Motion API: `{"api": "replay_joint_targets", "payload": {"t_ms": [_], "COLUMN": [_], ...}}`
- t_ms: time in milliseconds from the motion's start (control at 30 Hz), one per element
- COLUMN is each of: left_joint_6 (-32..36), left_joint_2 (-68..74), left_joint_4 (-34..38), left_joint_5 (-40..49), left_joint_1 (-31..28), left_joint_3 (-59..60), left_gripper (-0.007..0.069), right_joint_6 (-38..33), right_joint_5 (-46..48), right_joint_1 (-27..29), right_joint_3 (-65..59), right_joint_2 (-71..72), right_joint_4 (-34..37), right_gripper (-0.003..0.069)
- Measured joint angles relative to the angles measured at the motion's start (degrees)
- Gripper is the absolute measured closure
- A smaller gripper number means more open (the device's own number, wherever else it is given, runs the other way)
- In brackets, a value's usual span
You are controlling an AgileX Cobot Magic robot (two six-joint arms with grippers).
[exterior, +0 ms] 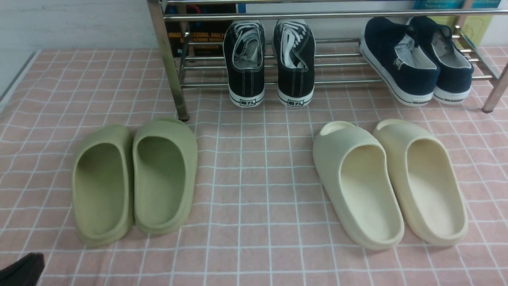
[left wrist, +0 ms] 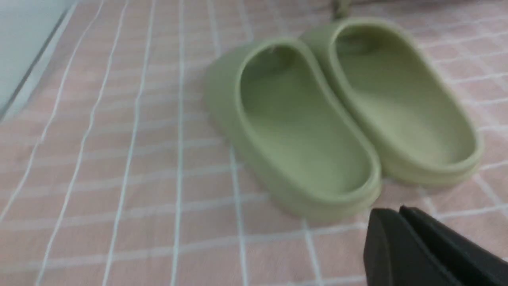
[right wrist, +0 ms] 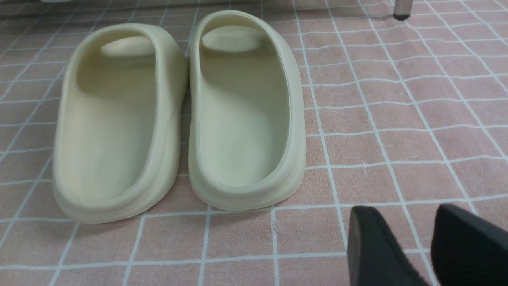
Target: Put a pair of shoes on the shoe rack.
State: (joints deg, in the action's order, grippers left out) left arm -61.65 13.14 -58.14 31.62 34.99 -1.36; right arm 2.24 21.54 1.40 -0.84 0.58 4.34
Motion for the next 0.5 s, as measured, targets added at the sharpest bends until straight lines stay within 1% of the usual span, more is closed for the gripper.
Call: {"api": "replay_joint_targets", "payload": {"t_ms": [67, 200, 300, 367, 400, 433, 467, 500], "left_joint_6": [2.5, 13.1, 22.5, 30.4, 33.8, 38.8, 39.7, 47.3], "left_joint_2": [-0.2, -2.3, -4.2, -6.0, -6.8, -8.2, -8.4, -11.1], "left_joint_4": [3.0, 12.2, 24.9, 37.1, 41.6, 47.3, 48.1, 53.6], "left_joint_5": [0.0, -6.8, -12.3, -13.8, -13.9, -13.4, -13.3, -11.6], "left_joint_1": [-3.3, -10.7, -15.5, -18.6, -19.6, -20.9, -21.1, -22.9], "left_joint_3": [0.8, 2.6, 2.9, 2.9, 2.9, 2.9, 2.9, 2.9], "left_gripper": [0.0579, 0.0573, 0.0573, 0.0571, 0.0570, 0.0570, 0.0570, 0.0570], "right_joint_6": [0.0, 0.0, 0.0, 0.0, 0.0, 0.0, 0.0, 0.0], "right_joint_5": [0.0, 0.0, 0.0, 0.0, 0.0, 0.0, 0.0, 0.0], "right_joint_1": [0.0, 0.0, 0.0, 0.0, 0.0, 0.0, 0.0, 0.0], "right_joint_3": [0.0, 0.0, 0.0, 0.0, 0.0, 0.0, 0.0, 0.0], "right_joint_2": [0.0, 0.0, 0.0, 0.0, 0.0, 0.0, 0.0, 0.0], "right_joint_4": [0.0, 0.0, 0.0, 0.0, 0.0, 0.0, 0.0, 0.0], "right_gripper": [0.0419, 0.0419, 0.0419, 0.0419, 0.0419, 0.0419, 0.0419, 0.0419]}}
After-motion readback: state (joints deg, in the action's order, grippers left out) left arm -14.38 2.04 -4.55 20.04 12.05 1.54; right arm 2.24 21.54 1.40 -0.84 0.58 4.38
